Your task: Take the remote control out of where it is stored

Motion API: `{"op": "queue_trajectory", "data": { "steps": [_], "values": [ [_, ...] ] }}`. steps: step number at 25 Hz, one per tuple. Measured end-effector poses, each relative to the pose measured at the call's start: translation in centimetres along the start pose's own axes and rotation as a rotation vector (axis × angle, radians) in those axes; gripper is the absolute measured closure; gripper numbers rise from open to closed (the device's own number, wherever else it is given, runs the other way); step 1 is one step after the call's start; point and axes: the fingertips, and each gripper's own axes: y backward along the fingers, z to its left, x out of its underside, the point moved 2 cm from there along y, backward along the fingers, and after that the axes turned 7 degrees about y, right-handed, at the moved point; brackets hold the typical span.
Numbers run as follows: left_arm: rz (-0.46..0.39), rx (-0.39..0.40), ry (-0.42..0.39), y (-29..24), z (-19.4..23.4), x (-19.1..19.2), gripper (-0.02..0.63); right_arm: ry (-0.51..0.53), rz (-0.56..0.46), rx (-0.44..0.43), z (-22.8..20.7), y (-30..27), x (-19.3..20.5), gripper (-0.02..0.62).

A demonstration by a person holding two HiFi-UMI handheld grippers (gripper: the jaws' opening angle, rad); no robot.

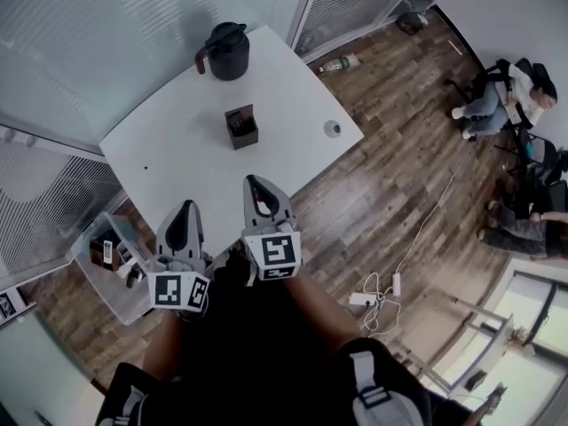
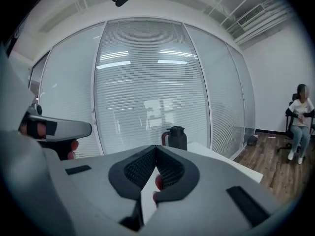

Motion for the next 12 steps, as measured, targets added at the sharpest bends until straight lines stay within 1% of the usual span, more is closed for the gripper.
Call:
{"op": "queue_trajectory", "data": {
  "steps": [4,12],
  "values": [
    [0.015,-0.013,0.017,-2.1,0.9,0.5,0.600,0.001,0.060,-0.010,-0.5,-3.9,1.8,0.594],
    [0.056,-0.005,0.021,-5.8,3.2,1.5,0.600,0.005,0.168,-0.009,-1.7,-11.3,5.7,0.521]
  ]
}}
